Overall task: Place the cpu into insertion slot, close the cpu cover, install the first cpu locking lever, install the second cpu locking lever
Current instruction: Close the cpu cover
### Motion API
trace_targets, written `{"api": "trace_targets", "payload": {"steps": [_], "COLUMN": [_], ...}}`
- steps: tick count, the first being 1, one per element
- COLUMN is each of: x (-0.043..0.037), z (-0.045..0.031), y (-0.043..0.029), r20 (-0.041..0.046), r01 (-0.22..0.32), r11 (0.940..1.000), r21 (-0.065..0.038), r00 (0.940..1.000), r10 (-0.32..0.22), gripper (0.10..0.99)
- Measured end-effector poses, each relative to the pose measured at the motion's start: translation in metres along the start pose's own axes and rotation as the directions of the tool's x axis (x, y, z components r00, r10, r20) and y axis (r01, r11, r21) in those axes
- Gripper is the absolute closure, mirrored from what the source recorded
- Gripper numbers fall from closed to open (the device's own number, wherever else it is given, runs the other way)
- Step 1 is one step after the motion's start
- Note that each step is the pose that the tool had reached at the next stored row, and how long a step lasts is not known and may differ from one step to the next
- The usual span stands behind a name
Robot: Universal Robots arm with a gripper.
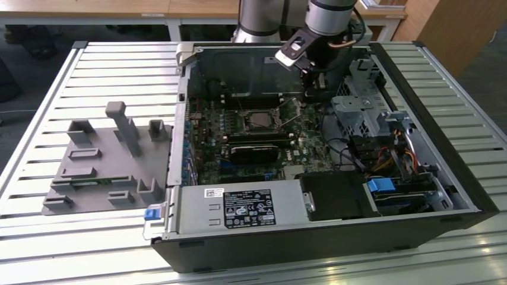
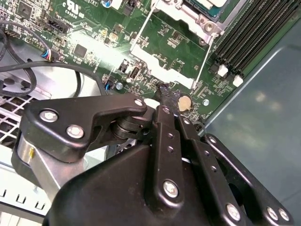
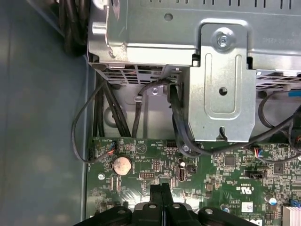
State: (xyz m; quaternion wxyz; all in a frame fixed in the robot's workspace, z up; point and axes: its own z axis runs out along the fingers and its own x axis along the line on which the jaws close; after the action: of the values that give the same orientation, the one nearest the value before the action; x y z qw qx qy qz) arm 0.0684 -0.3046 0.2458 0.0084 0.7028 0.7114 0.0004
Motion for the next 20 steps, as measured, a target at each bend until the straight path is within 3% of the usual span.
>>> {"api": "trace_targets", "payload": {"steps": [9, 15, 20], "x": [0.0007, 0.0006, 0.0007], "z": [0.0087, 0.0098, 0.0097], "y": [0.0017, 0.0016, -0.0058], "r20": [0.0016, 0.0017, 0.0015], "r01": [0.000, 0.000, 0.000], "r11": [1.0000, 1.0000, 1.0000], "r21": [0.002, 0.003, 0.004], "r00": [1.0000, 1.0000, 1.0000], "r10": [0.000, 0.000, 0.000], "gripper": [0.980, 0.980, 0.980]}}
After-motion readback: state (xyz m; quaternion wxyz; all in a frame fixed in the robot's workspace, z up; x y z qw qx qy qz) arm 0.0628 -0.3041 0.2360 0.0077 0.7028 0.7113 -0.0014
